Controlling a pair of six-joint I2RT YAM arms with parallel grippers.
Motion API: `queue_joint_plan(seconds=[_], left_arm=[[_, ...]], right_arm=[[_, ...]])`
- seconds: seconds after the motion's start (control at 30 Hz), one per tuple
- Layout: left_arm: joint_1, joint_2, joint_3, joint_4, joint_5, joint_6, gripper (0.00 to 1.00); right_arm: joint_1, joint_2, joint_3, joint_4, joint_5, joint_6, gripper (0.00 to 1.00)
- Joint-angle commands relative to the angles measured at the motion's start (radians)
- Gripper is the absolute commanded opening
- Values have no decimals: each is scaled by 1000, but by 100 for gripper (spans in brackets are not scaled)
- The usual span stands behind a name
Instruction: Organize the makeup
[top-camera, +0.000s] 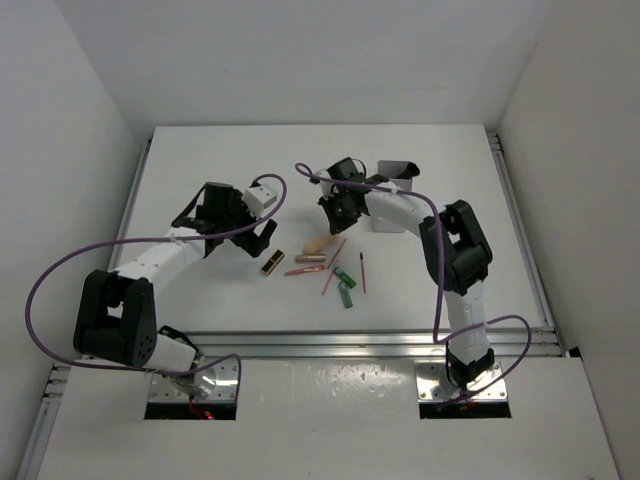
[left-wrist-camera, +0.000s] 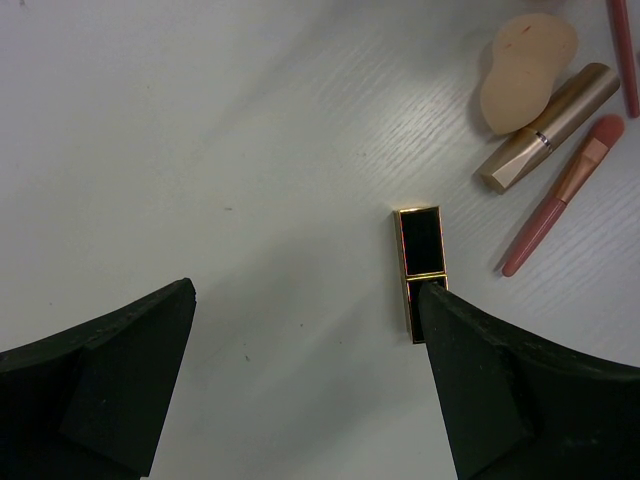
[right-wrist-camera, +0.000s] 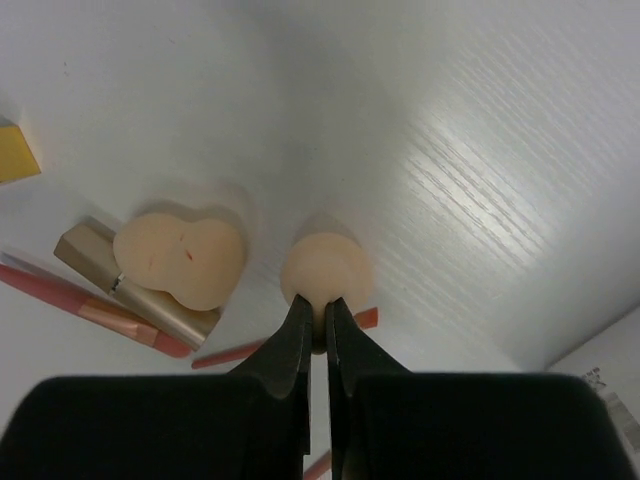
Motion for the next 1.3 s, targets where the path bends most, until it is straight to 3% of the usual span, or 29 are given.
queue_joint_plan(seconds=[0.0,0.17,0.37,0.6,1.03,1.27], left_arm=[[-7,-31,-9,27,1,4,100],[-7,-31,-18,27,1,23,100],[-16,-31,-27,37,10,23,100],[-16,-31,-36,46,10,23,100],[-16,-41,-45,46,10,23,100],[-16,-41,-45,55,10,23,100]], right_arm=[[-2,-112,47,8,62,-19,0],[-27,-308,-14,70,226,-25,0],[-100,-365,-83,90,435,-13,0],[-203,-327,-73,100,380,67,0],[-243,-213,-43,88,308,165,0],[-271,-172,-125,218,252,240,0]])
